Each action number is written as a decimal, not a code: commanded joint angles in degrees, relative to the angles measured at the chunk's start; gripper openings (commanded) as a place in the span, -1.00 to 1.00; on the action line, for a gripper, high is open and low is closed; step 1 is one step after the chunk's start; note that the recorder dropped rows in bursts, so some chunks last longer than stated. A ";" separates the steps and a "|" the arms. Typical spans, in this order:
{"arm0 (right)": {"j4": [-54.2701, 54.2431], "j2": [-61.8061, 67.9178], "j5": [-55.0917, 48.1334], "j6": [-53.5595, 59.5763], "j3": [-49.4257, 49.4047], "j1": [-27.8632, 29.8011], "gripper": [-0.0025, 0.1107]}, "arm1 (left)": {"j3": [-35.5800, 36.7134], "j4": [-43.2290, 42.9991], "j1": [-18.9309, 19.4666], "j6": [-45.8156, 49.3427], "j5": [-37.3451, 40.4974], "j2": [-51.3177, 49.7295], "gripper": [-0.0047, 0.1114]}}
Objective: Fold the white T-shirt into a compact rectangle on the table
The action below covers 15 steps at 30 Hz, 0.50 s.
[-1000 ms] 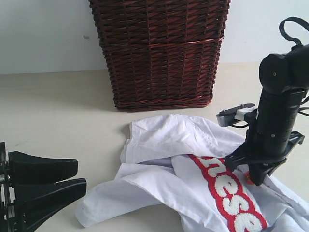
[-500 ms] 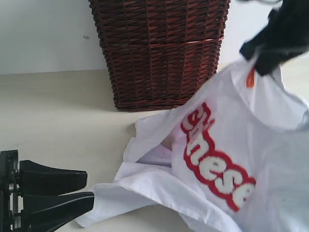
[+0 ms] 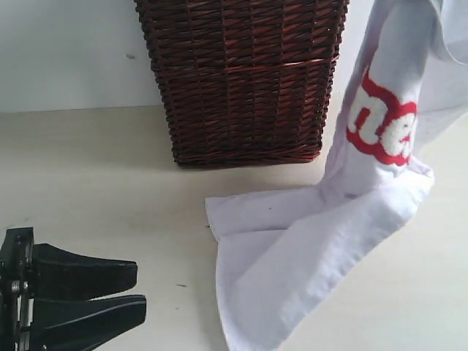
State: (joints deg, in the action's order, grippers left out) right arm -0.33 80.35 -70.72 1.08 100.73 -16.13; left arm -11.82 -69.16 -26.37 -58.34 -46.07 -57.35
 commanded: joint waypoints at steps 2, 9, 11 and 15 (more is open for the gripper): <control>-10.06 0.11 0.75 1.87 1.57 0.15 -0.96 | -1.92 4.22 -1.51 5.71 -6.91 -4.89 -0.25; -6.48 0.39 0.75 1.20 2.83 0.15 -0.96 | -8.23 3.31 -17.21 8.45 1.50 -17.09 -0.14; -5.85 0.76 0.75 1.21 2.83 0.15 -0.96 | -10.61 6.20 -24.17 10.67 12.43 -20.76 -0.07; -5.73 1.43 0.75 1.21 2.83 0.15 -0.96 | -17.16 9.92 -33.72 11.88 28.98 -27.18 -0.05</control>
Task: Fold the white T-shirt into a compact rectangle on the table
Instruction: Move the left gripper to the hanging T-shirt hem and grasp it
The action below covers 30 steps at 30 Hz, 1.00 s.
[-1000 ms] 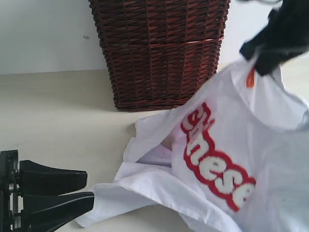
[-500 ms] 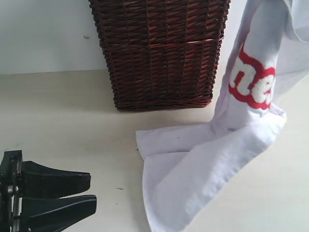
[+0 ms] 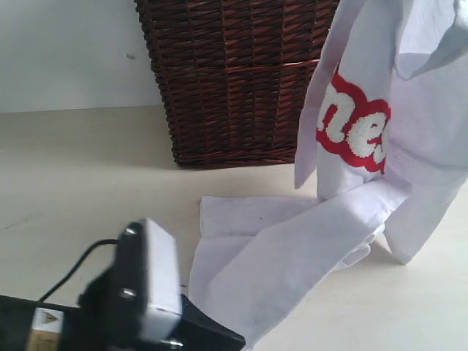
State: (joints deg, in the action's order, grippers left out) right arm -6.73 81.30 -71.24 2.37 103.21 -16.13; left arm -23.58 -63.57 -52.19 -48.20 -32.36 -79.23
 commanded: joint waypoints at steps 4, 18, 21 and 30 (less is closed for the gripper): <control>1.24 0.75 1.28 -0.08 0.35 0.15 -0.96 | -10.75 5.31 -10.83 1.60 22.93 -11.70 -0.05; 2.73 0.75 1.28 1.61 0.35 0.15 -0.96 | -26.63 14.35 -11.77 4.37 33.84 -29.70 0.05; 2.73 0.75 1.28 1.95 0.35 0.15 -0.96 | -28.80 14.78 -11.77 3.72 44.92 -30.78 -0.35; 7.75 0.75 1.28 1.39 0.35 0.15 -0.96 | -24.52 17.95 -11.77 4.73 48.27 -26.22 -0.89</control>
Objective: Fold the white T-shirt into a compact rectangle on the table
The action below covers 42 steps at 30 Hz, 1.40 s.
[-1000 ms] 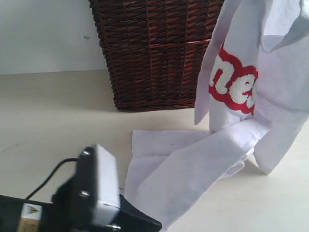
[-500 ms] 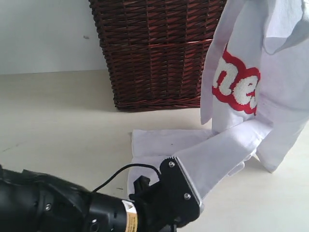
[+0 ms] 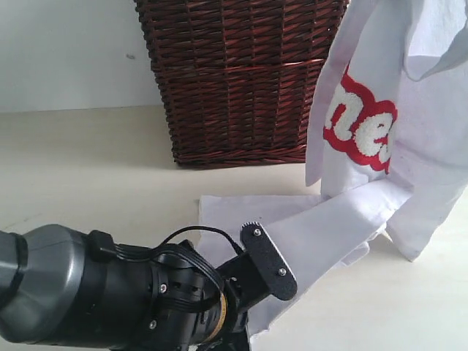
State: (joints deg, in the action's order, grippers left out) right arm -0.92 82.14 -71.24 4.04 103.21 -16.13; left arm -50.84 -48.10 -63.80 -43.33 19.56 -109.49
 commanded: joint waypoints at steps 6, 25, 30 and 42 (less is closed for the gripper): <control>0.48 -0.10 1.28 -0.63 0.35 0.15 -0.96 | 2.59 0.05 -0.28 -0.04 -20.74 4.87 0.06; 0.35 -0.10 1.28 -0.63 0.35 0.15 -0.96 | -8.67 18.17 -0.28 20.16 8.97 -6.59 -0.92; 2.93 -0.10 1.28 -0.63 0.35 0.15 -0.96 | -4.72 35.34 -0.28 40.02 12.15 -3.25 -0.92; 6.09 -0.68 1.28 -0.63 0.56 0.15 -0.96 | 1.58 25.05 -0.15 29.38 23.52 28.14 -0.92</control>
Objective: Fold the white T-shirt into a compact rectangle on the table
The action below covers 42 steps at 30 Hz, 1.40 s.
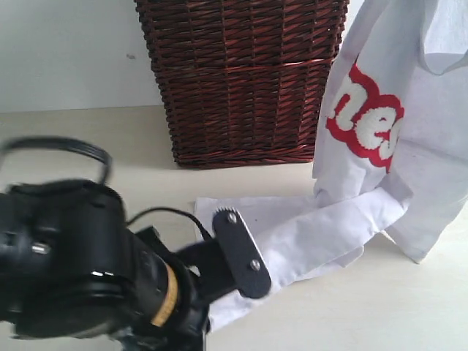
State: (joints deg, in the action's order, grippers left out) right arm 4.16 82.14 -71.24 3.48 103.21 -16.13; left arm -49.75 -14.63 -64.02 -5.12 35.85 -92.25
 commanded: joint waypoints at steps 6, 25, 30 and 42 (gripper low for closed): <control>11.41 -0.80 1.28 -3.48 0.69 0.15 -0.96 | 0.49 -16.03 0.07 -16.07 18.42 25.32 -0.92; 16.83 -0.17 1.28 -5.09 0.69 0.15 -0.96 | -9.69 -56.03 6.05 -32.39 30.26 36.46 -0.92; 6.25 3.26 1.28 -1.56 0.54 5.37 -0.96 | -7.80 -56.44 18.99 -37.62 20.35 34.20 -0.92; -32.07 5.60 8.29 19.03 5.86 15.49 -0.96 | -29.00 -57.73 40.86 -30.67 2.81 28.53 -0.92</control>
State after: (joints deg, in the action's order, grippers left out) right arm -18.40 87.82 -63.97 16.05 108.19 -1.56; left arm -74.39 -72.56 -23.65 -38.72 39.04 -63.60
